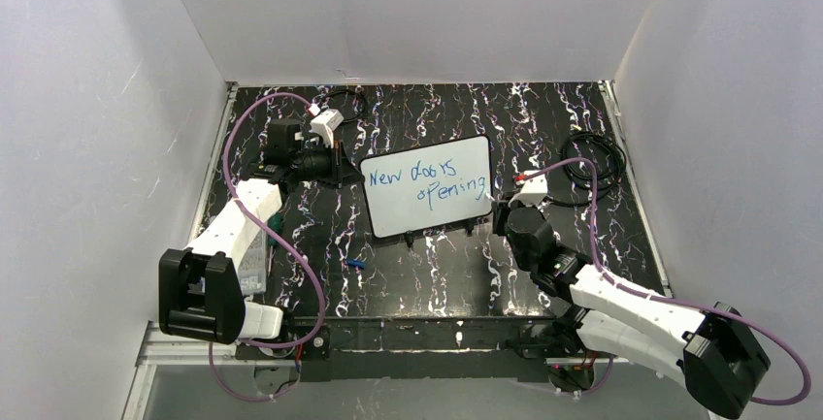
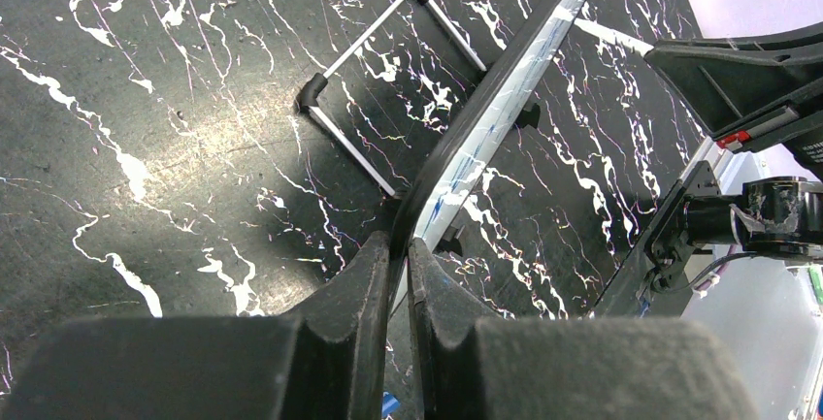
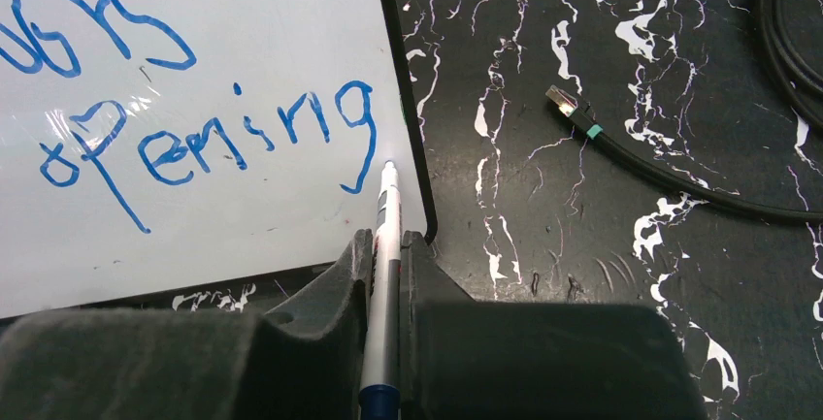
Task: Write a sentence on the whiteboard
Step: Write a sentence on the whiteboard, then close the whiteboard marker at the center of the board.
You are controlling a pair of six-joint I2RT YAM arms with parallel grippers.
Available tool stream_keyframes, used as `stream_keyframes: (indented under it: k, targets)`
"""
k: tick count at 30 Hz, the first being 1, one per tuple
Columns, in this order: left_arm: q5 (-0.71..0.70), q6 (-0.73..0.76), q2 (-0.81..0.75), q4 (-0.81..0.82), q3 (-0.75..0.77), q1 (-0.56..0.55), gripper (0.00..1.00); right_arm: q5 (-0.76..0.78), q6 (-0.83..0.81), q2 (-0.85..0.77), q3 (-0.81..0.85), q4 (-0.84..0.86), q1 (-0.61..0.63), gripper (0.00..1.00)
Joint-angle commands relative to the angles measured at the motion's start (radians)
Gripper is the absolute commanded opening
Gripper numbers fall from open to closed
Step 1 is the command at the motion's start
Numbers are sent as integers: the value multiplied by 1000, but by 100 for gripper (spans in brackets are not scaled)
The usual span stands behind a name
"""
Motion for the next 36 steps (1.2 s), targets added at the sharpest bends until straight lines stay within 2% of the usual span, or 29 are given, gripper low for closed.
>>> stream_keyframes:
  k: [1,3,5,7,10,12,15,17,21,25,32,36]
  targets:
    - [19,-5,-38,-3,0,-4,0,-26,1,-54,48,-77,-3,1]
    - [2,-7,-41,-11,0,-4,0,-65,19,-115,81,-190,-3,1]
    - [-12,-11,-48,-21,-4,-4,6,-104,23,-186,113,-290,-2,1]
    - [-33,-15,-62,-32,-13,-4,22,-143,21,-225,164,-410,-3,1]
    - [-87,-15,-97,-49,-30,-4,39,-180,14,-252,232,-528,-3,1]
    - [-141,-13,-129,-70,-42,-4,49,-216,-7,-255,258,-559,-3,1]
    - [-233,-15,-189,-122,-62,-4,55,-278,-40,-241,285,-562,-3,1]
    - [-297,-14,-243,-170,-72,-5,64,-327,-63,-225,298,-551,-3,1]
    - [-404,-51,-343,-297,-103,-14,64,-427,-66,-192,301,-500,-3,1]
    - [-429,-186,-421,-357,-202,-41,61,-469,-25,-173,278,-445,-3,1]
    - [-475,-466,-539,-378,-374,-148,59,-528,22,-184,194,-323,-3,1]
    - [-452,-585,-521,-338,-463,-209,59,-532,27,-202,182,-303,-3,1]
